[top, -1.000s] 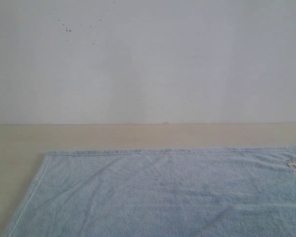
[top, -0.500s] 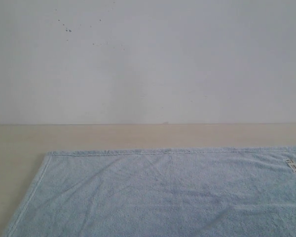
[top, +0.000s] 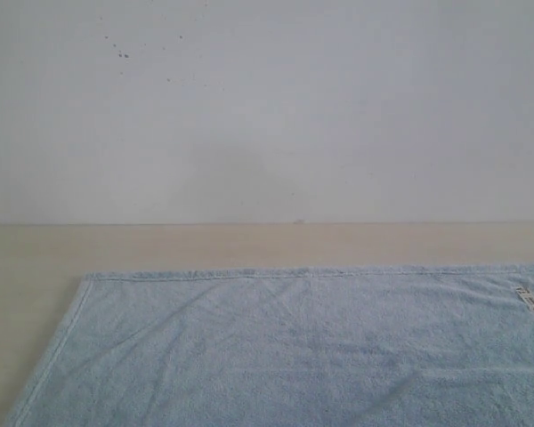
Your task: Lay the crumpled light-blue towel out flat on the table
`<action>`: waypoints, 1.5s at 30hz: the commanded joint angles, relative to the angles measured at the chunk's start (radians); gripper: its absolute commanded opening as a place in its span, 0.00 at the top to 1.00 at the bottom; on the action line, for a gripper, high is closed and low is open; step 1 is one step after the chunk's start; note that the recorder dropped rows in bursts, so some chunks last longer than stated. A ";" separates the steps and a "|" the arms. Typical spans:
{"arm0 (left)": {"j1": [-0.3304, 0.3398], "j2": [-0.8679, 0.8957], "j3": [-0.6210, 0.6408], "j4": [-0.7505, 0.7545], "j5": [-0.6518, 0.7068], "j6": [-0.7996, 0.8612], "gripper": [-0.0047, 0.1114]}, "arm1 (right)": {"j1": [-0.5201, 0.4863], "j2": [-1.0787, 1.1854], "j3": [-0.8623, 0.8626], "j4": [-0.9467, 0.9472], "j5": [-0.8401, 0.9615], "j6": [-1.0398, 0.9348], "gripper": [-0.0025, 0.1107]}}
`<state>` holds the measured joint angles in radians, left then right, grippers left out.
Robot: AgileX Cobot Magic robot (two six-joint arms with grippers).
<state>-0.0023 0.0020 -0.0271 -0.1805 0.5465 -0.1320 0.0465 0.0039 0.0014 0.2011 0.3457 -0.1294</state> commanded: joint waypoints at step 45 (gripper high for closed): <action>0.001 -0.002 0.027 -0.034 -0.216 0.284 0.93 | -0.006 -0.004 -0.001 -0.005 -0.005 -0.003 0.98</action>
